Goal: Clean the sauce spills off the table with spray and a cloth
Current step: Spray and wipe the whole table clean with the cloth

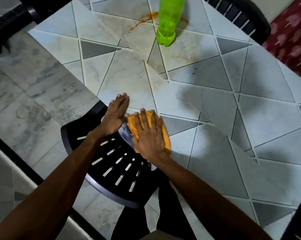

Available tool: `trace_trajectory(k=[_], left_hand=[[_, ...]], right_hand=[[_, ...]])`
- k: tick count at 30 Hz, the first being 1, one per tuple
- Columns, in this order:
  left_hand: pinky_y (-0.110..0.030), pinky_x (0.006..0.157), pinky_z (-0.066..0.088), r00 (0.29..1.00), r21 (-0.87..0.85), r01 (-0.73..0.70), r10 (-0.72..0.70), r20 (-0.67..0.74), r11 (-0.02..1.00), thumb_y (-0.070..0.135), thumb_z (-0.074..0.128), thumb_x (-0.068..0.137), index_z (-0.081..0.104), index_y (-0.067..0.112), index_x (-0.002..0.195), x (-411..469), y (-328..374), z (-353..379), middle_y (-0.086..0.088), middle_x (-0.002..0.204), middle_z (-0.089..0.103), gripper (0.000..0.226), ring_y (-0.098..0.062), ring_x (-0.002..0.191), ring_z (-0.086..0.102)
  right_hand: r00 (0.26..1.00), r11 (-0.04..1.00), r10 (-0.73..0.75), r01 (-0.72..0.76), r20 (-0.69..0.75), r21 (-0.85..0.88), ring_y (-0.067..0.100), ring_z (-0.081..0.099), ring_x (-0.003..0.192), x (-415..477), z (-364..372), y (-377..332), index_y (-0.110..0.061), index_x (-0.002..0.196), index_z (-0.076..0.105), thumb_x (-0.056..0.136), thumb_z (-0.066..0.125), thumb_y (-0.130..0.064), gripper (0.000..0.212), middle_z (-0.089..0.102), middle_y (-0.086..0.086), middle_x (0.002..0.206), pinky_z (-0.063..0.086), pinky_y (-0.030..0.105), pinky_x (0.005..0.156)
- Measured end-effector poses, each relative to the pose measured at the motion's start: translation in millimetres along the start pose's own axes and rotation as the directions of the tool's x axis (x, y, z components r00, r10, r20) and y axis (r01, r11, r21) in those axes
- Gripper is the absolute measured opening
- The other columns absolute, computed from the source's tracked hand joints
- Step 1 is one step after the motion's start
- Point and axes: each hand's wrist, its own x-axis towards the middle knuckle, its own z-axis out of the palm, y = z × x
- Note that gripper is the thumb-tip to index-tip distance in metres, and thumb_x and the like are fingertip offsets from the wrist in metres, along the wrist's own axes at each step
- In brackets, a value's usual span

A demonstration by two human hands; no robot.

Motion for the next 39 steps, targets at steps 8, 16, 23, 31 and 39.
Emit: trace_trajectory(k=[8,16,23,31,39], left_hand=[[-0.027,0.118,-0.008,1.000,-0.044,-0.006,0.006,-0.015,0.999,0.030,0.043,0.097,0.025,0.012,0.155,2.4,1.9,4.8,-0.002,0.164,0.011,0.063,-0.016,0.151,0.000],[-0.021,0.115,-0.017,0.999,0.136,0.003,0.003,-0.045,0.991,0.047,0.054,0.085,0.016,0.015,0.157,-2.0,11.0,14.4,-0.003,0.165,0.007,0.088,-0.017,0.151,-0.003],[-0.036,0.119,-0.005,1.000,0.134,0.004,-0.002,-0.014,0.991,0.061,0.041,0.081,0.015,0.014,0.157,-1.5,17.6,5.1,-0.005,0.165,0.007,0.093,-0.023,0.152,0.000],[-0.042,0.121,0.017,0.999,0.144,-0.016,0.021,-0.039,0.989,0.070,0.046,0.081,0.024,0.016,0.155,-5.6,7.0,-4.0,-0.002,0.163,0.021,0.095,-0.021,0.151,0.015],[-0.045,0.098,0.046,0.991,0.202,0.052,-0.026,-0.131,0.978,0.035,0.084,0.068,0.046,0.008,0.141,18.8,55.9,-4.7,-0.014,0.143,0.045,0.086,-0.041,0.118,0.053]], right_hand=[[0.999,0.998,-0.049,0.048,-0.008,-0.039,0.042,0.012,0.154,-57.4,3.2,42.2,-0.020,0.161,0.019,0.100,0.036,-0.047,0.069,0.009,0.009,0.171,0.015,0.058,0.122],[0.982,0.978,0.148,-0.128,0.117,-0.167,0.046,0.008,0.155,-213.9,36.8,140.8,-0.022,0.160,0.026,0.102,0.030,-0.038,0.061,0.014,0.015,0.169,0.026,0.064,0.115],[0.998,0.998,0.054,-0.055,-0.038,-0.030,0.043,0.003,0.156,-77.4,0.6,62.7,-0.020,0.163,0.014,0.099,0.034,-0.050,0.073,0.005,0.009,0.171,0.009,0.061,0.123],[0.999,0.996,0.005,-0.008,-0.034,-0.089,0.045,0.007,0.154,36.4,-25.3,94.8,-0.028,0.162,0.015,0.091,0.042,-0.052,0.079,0.009,0.003,0.171,0.013,0.065,0.121],[0.903,0.917,0.398,-0.394,-0.162,0.056,0.050,0.024,0.148,94.0,-58.5,203.6,-0.020,0.160,0.026,0.093,0.028,-0.049,0.073,0.020,0.010,0.168,0.020,0.067,0.118]])
